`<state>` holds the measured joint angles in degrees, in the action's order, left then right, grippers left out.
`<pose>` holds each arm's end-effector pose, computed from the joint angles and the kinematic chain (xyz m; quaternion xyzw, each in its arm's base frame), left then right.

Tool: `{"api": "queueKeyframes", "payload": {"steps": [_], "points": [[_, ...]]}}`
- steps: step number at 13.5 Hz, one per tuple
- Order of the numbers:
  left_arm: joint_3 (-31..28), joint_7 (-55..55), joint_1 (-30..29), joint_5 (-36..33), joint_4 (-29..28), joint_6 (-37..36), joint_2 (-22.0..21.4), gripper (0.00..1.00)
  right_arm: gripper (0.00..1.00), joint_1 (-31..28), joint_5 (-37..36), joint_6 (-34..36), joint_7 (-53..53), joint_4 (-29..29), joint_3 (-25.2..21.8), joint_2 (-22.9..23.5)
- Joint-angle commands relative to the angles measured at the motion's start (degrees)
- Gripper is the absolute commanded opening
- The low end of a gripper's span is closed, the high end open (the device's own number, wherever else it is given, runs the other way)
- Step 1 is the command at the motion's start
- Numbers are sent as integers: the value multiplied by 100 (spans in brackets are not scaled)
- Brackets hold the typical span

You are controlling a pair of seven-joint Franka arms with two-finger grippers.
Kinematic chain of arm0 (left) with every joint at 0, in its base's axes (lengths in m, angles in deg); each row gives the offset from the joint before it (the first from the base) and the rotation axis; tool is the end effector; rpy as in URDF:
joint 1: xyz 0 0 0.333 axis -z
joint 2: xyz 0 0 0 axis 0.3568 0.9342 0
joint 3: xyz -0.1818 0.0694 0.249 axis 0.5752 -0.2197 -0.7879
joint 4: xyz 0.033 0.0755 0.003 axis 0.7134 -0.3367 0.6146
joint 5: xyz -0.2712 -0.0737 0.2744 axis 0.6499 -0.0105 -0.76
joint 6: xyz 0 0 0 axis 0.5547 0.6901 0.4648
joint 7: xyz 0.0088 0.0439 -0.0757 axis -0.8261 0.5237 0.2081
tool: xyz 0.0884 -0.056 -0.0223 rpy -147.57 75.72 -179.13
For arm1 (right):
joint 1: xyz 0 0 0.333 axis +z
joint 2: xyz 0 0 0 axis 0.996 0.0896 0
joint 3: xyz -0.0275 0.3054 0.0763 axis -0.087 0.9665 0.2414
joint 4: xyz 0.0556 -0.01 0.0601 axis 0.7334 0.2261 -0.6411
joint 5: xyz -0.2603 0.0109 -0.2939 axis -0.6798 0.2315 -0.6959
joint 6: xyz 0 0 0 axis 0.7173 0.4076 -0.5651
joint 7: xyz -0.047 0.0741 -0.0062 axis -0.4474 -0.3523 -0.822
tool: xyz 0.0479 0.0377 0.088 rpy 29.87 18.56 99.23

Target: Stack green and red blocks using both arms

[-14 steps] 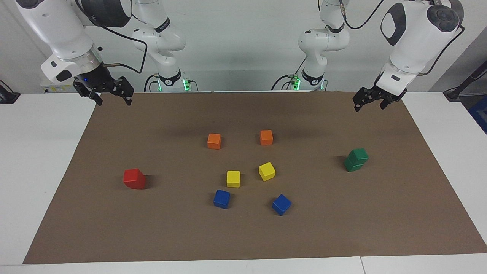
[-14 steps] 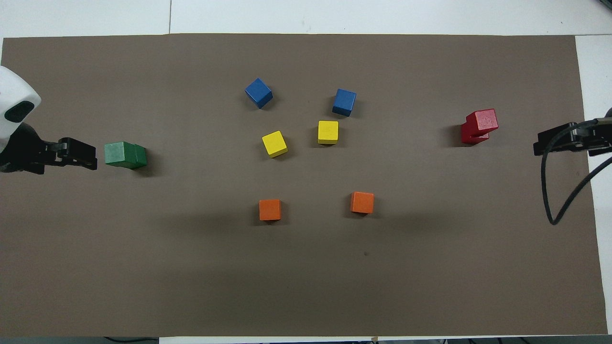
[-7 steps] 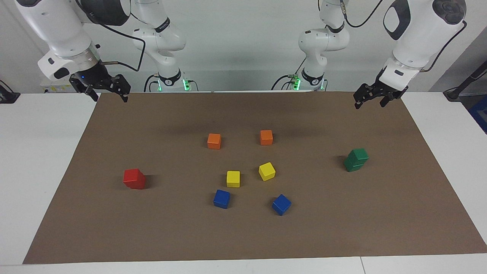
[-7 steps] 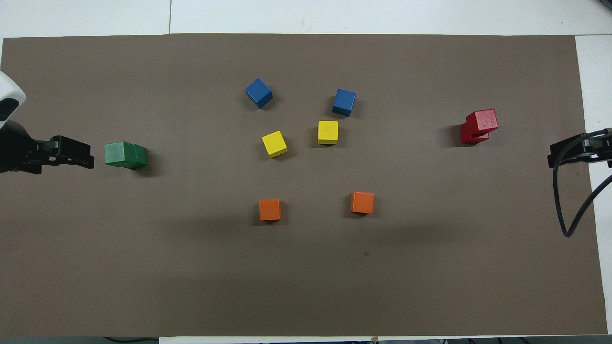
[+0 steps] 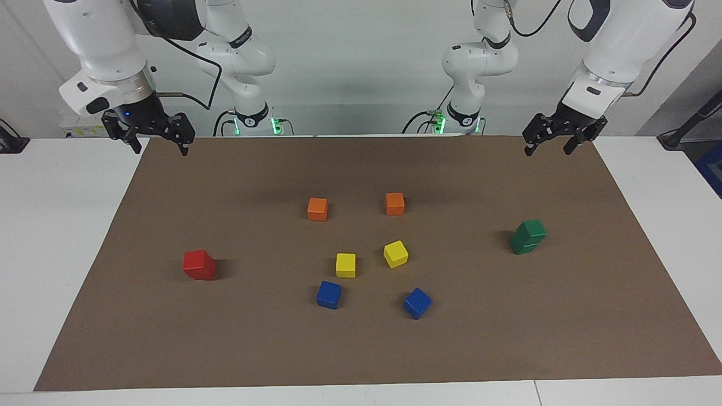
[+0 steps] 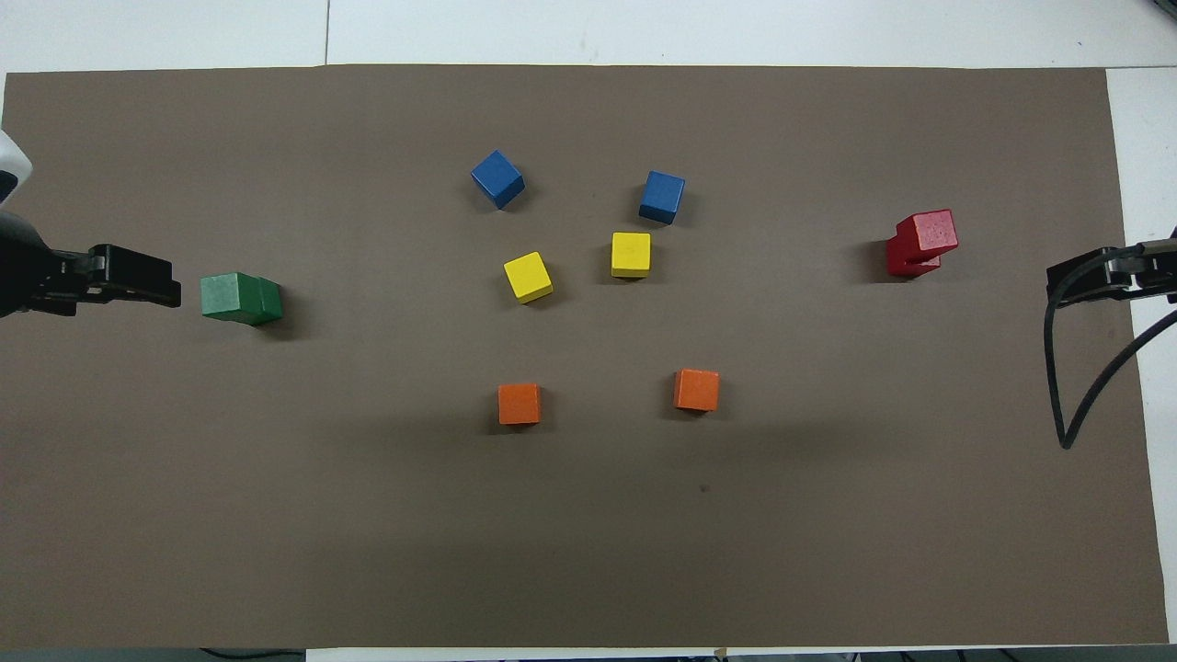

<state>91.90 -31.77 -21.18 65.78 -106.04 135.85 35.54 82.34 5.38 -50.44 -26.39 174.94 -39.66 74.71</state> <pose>0.5385 -0.0534 0.6223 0.9998 -0.0057 -0.0051 0.0191 0.5427 -0.0192 0.6218 0.9984 -0.0039 -0.0215 0.0520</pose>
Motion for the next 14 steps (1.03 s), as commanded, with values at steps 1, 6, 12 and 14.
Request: {"api": "queueKeyframes", "payload": {"steps": [1, 6, 12, 14], "points": [[29, -33, 37, -158, -33, 74, -44, 100, 100, -143, 128, -217, -250, -65, 113, 79], [29, -24, 11, -158, -113, 65, -70, 100, 100, -152, 471, -235, -277, -136, 104, 97], [11, -7, -16, -149, -112, 56, -70, 100, 100, -152, 515, -227, -277, -136, 104, 97], [11, -7, -16, -149, -112, 47, -70, 100, 100, -143, 515, -227, -277, -144, 104, 97]]}}
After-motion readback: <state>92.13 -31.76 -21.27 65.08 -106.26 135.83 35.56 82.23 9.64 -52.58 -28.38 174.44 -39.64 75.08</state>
